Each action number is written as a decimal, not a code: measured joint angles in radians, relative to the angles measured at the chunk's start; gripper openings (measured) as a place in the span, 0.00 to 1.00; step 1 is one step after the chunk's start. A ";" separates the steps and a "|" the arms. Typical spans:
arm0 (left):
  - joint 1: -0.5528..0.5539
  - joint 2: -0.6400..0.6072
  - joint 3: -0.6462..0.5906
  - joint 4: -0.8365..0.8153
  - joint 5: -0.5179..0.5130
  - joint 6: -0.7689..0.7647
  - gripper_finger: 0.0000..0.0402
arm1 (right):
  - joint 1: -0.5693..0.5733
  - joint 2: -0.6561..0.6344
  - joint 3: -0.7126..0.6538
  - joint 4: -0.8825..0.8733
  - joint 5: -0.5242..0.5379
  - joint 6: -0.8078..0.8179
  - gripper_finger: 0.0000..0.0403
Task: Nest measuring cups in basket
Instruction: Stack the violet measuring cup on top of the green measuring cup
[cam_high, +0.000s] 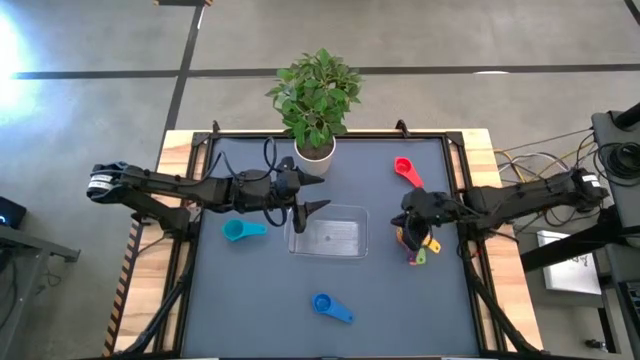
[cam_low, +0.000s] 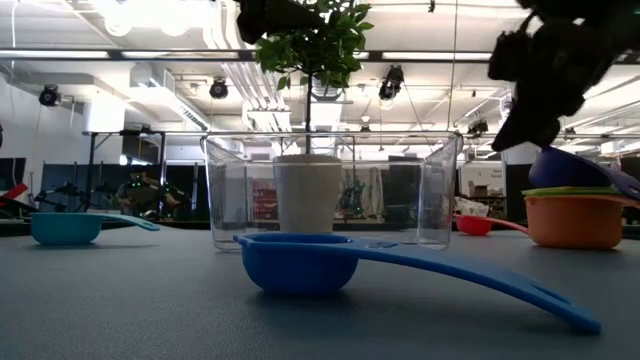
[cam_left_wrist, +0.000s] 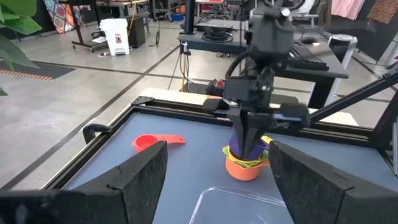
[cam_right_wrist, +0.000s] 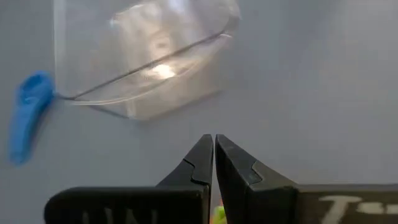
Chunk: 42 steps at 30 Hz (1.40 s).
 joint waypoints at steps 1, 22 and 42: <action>0.000 0.000 -0.001 0.003 0.000 0.000 0.65 | -0.018 0.013 0.020 0.018 -0.033 -0.024 0.02; 0.000 0.001 -0.011 -0.004 0.001 -0.009 0.65 | -0.053 -0.353 -0.351 0.419 -0.045 -0.191 0.02; 0.000 0.000 -0.011 -0.002 -0.023 -0.004 0.65 | -0.054 -0.415 -0.428 0.179 0.064 -0.036 0.02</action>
